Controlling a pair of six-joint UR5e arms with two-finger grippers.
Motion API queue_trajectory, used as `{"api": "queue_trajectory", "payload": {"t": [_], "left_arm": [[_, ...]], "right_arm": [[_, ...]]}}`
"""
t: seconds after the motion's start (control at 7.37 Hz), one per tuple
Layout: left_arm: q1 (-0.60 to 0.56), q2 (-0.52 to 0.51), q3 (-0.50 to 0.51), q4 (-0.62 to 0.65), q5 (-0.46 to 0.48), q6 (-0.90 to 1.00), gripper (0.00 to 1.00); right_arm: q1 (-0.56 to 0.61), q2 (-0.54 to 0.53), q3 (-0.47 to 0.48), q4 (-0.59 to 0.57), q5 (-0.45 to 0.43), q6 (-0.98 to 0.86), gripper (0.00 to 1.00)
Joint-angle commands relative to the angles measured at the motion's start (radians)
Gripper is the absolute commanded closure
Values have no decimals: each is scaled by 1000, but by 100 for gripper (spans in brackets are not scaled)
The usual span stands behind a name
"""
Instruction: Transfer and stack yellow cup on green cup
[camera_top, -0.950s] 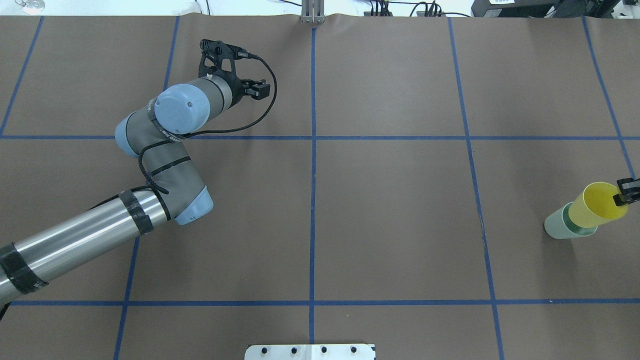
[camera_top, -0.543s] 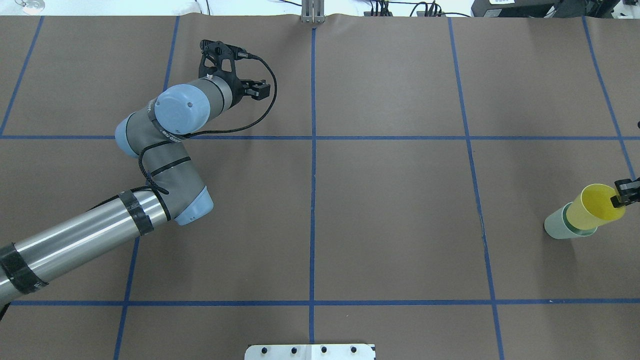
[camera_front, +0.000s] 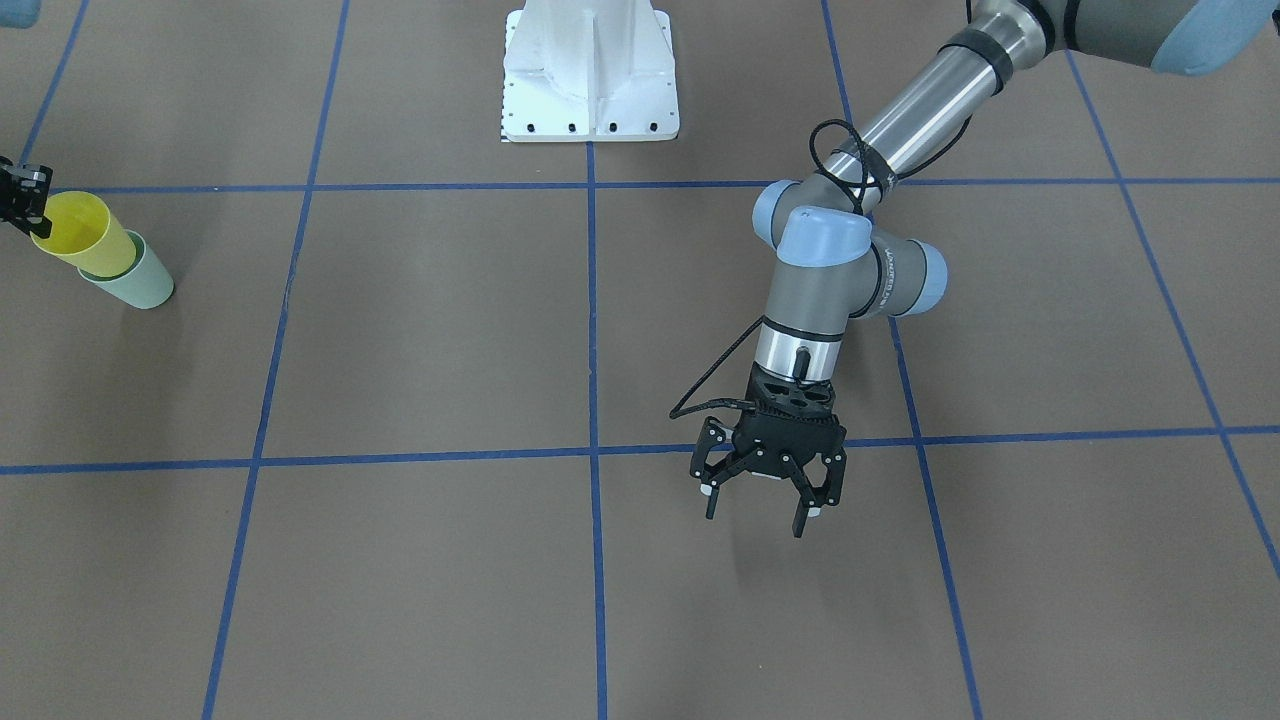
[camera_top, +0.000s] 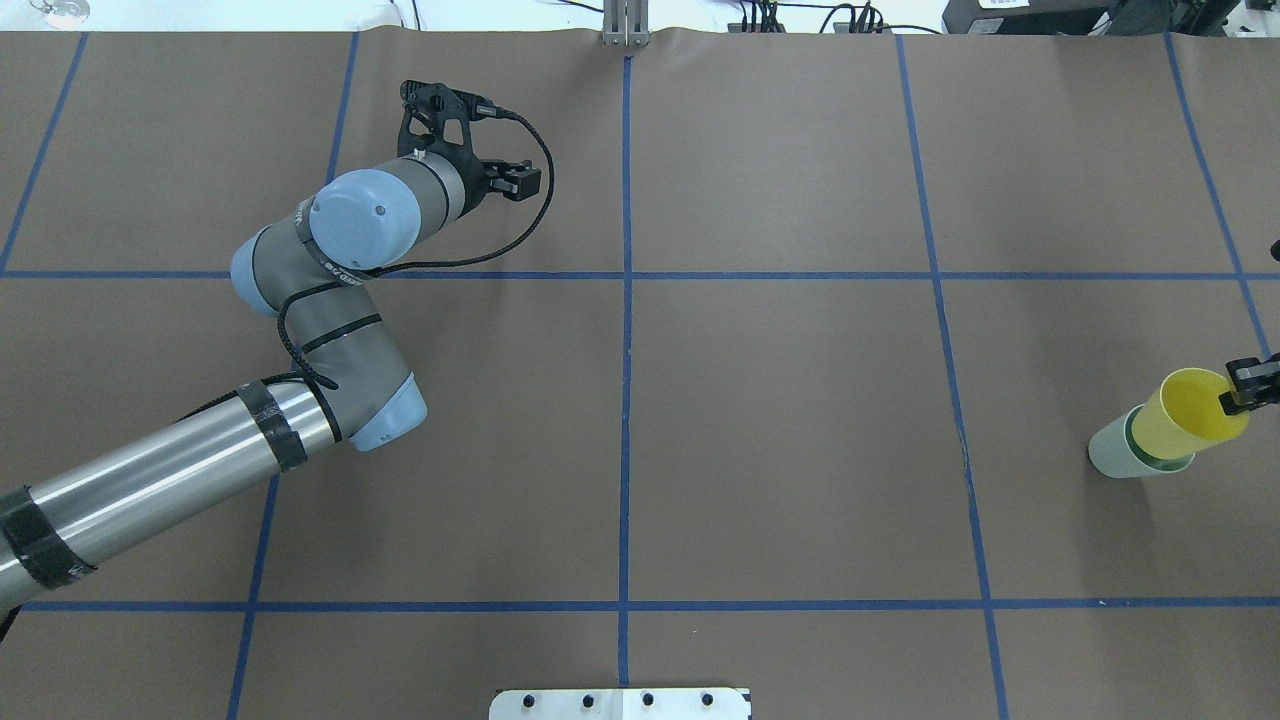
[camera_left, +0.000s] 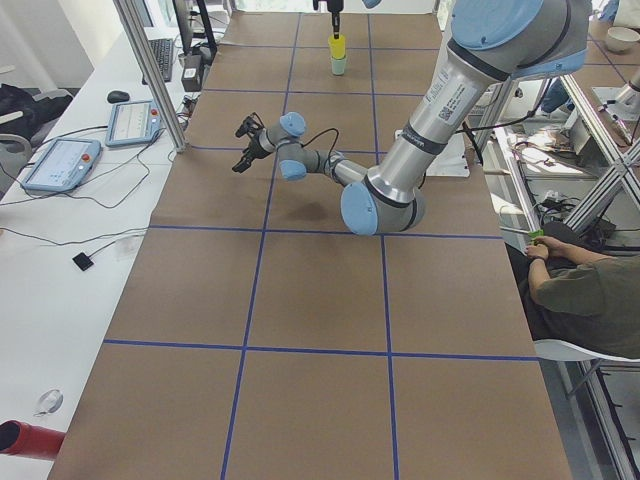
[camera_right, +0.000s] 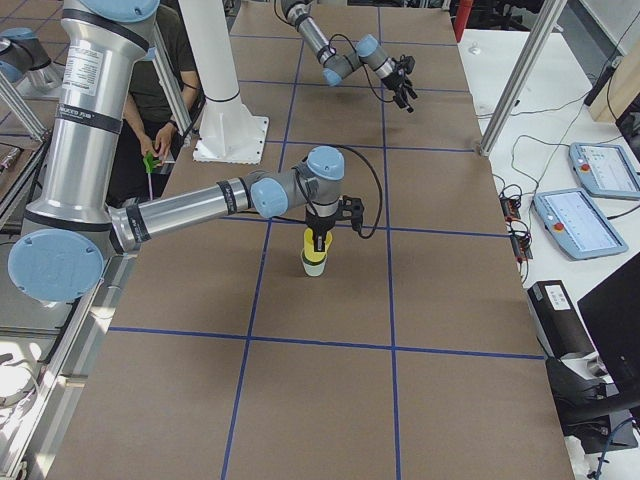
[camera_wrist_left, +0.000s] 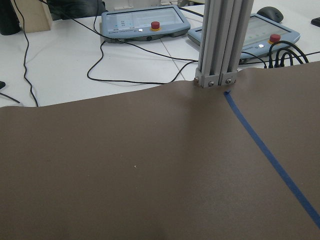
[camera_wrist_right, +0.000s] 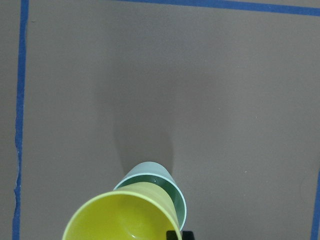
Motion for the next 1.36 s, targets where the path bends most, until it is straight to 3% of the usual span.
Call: {"api": "queue_trajectory", "payload": {"t": [0.0,0.41,0.68,0.95,1.09,1.22], "left_arm": [[1,1,0,1,0,-12,1],[-19,3,-2,4,-15,-9,1],[-126,11,-8,199,-189,11,1],[-266,15,-11,341,-381,98,1],[-338,30,-14,382,-497,124,1],[-452,53,-14,386,-697,156,1]], "right_arm": [[1,2,-65,124,18,9,1],[3,5,-53,157,41,7,0],[51,106,-91,154,4,-2,0],[120,284,-241,140,10,-2,0],[157,347,-310,137,15,-3,0],[183,399,-373,137,19,-5,0]]}}
